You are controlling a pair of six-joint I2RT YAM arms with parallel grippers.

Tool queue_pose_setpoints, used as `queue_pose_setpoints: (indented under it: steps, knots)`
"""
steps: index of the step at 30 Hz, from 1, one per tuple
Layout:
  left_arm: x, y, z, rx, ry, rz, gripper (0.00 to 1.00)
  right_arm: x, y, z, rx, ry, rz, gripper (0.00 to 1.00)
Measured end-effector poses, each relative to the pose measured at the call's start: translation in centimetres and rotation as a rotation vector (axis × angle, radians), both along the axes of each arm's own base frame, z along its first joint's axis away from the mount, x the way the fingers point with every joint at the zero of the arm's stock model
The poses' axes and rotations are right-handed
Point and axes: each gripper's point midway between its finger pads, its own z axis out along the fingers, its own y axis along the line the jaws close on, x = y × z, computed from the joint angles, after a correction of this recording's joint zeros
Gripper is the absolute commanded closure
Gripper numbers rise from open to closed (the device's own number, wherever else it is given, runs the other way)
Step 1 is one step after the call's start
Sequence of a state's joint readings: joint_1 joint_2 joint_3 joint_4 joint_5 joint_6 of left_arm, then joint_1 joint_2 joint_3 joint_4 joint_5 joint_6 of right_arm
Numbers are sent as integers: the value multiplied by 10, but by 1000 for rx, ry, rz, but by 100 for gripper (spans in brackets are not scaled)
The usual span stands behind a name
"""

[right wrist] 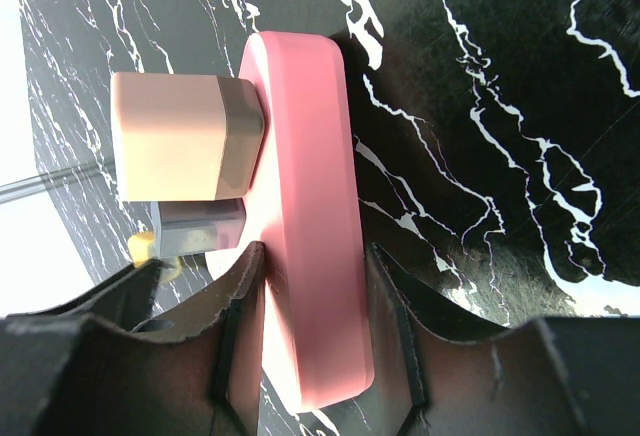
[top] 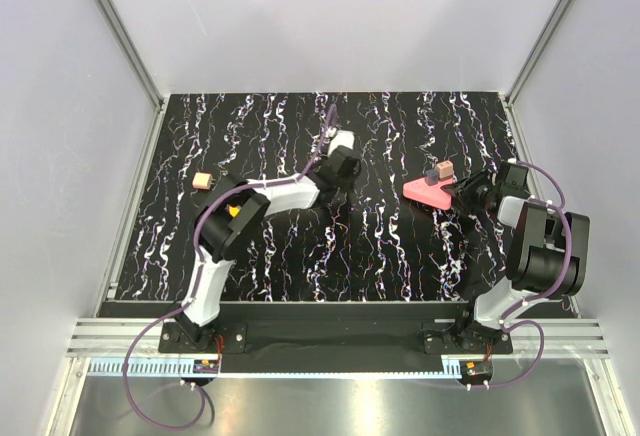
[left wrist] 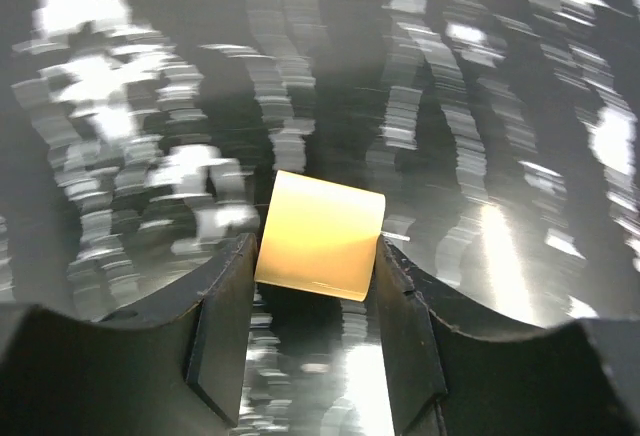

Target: Pull the plug off the socket

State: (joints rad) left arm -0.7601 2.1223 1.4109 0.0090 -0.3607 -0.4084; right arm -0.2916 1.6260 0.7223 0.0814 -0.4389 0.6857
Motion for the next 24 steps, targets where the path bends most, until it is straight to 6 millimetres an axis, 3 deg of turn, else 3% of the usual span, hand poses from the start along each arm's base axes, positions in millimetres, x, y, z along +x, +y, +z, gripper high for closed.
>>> queue_pose_setpoints:
  steps: [5,11,14,15,16,24]
  knots:
    - [12,37,0,15,-28,155,66,0,0,0,0,0,0,100]
    - [-4,53,-2,-26,-30,228,61,0,0,0,0,0,0,100]
    - [-14,61,-3,-45,-25,254,30,0,0,0,1,0,0,100]
    - [-16,63,-3,-43,-25,258,16,0,0,0,1,0,0,100]
    - [-17,63,-2,-40,-27,260,11,0,0,0,1,0,0,100]
    - [-23,52,10,-14,-81,230,4,0,0,0,0,0,0,100]
